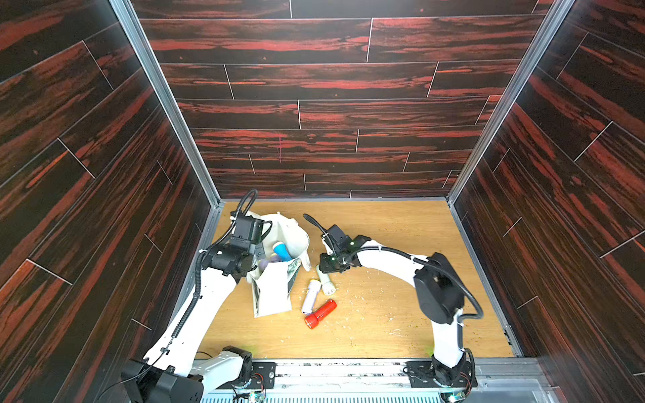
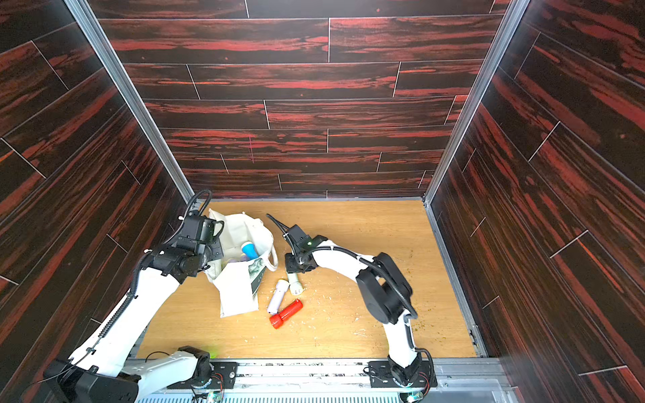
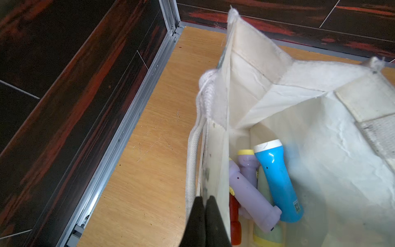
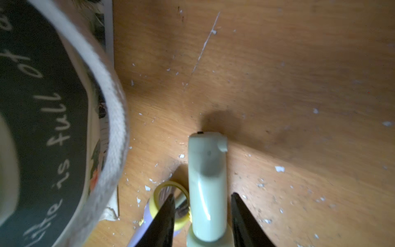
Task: Put the flashlights into the tote bags
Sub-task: Pick up the flashlight from the center of the board.
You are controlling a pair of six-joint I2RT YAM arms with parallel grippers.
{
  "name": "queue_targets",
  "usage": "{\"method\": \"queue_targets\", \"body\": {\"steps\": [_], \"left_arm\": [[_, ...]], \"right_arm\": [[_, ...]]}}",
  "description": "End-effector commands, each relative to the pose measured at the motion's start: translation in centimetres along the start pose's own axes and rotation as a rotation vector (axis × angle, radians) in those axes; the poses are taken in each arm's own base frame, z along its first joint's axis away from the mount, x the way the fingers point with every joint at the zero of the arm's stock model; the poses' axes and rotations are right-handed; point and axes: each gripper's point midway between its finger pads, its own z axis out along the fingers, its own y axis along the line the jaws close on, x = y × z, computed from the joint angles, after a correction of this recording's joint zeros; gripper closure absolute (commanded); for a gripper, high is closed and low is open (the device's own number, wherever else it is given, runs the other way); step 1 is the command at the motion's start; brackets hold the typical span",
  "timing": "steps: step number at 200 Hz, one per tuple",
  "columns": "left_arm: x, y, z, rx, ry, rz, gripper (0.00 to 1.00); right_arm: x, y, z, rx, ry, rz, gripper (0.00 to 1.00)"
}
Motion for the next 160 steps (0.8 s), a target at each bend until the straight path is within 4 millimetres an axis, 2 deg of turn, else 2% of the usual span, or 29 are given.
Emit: {"method": "queue_targets", "body": {"steps": [1, 42, 160], "left_arm": [[0.1, 1.5, -0.6, -0.046, -0.016, -0.020, 1.00], [0.2, 1.4, -0.6, -0.043, -0.014, -0.020, 1.00], [0.3, 1.2, -0.4, -0.029, -0.006, -0.014, 1.00]], "right_arm": [[1.0, -0.5, 1.5, 0.024, 0.076, -0.004, 0.56], [1.3, -0.6, 3.0, 0.043, 0.131, -0.016, 0.56], [1.7, -1.9, 5.4, 0.140, 0.221, -0.034, 0.56]]}}
